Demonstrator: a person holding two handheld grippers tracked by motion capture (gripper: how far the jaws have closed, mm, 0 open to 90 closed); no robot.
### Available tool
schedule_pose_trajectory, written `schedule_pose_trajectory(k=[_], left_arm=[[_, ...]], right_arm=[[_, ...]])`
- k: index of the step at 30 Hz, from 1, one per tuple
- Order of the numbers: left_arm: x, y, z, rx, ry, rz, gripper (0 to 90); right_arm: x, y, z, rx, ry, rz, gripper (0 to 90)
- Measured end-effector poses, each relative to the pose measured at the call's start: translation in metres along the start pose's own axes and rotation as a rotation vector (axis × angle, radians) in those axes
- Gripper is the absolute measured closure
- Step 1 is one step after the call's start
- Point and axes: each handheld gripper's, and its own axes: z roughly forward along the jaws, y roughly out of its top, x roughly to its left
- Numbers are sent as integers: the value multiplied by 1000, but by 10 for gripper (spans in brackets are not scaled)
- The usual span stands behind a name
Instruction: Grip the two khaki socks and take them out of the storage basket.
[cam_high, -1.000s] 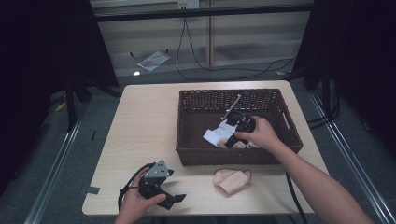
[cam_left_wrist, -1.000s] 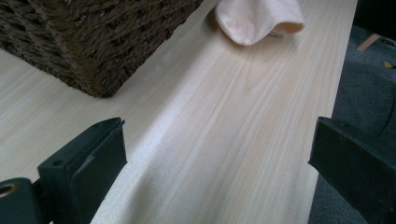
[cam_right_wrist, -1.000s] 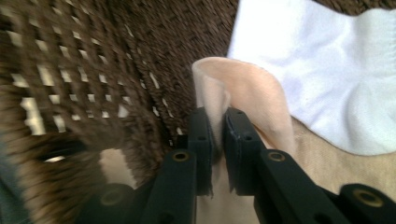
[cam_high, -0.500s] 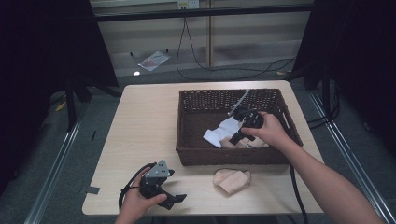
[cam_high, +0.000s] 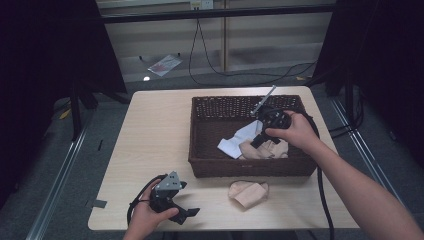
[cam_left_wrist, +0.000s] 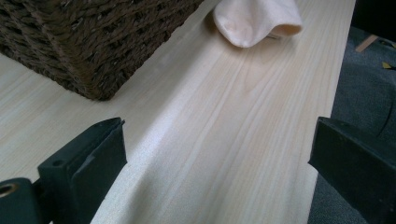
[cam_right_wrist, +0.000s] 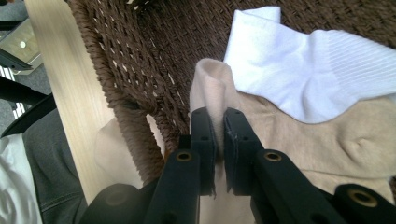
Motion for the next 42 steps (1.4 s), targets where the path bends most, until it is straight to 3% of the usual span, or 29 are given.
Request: schedule_pose_trajectory(k=[16,33,42], left_arm=[[-1,0,2,-7,-5,-3,32],[-1,0,2,-6,-9,-4,32],[-1,0,4,-5,-13,-3,32]], right_arm=[[13,-1,-40,-32,5,-20,835],[27,-7,-61,-54,38,-62,830],[27,-13,-71,-65,43,-58,829]])
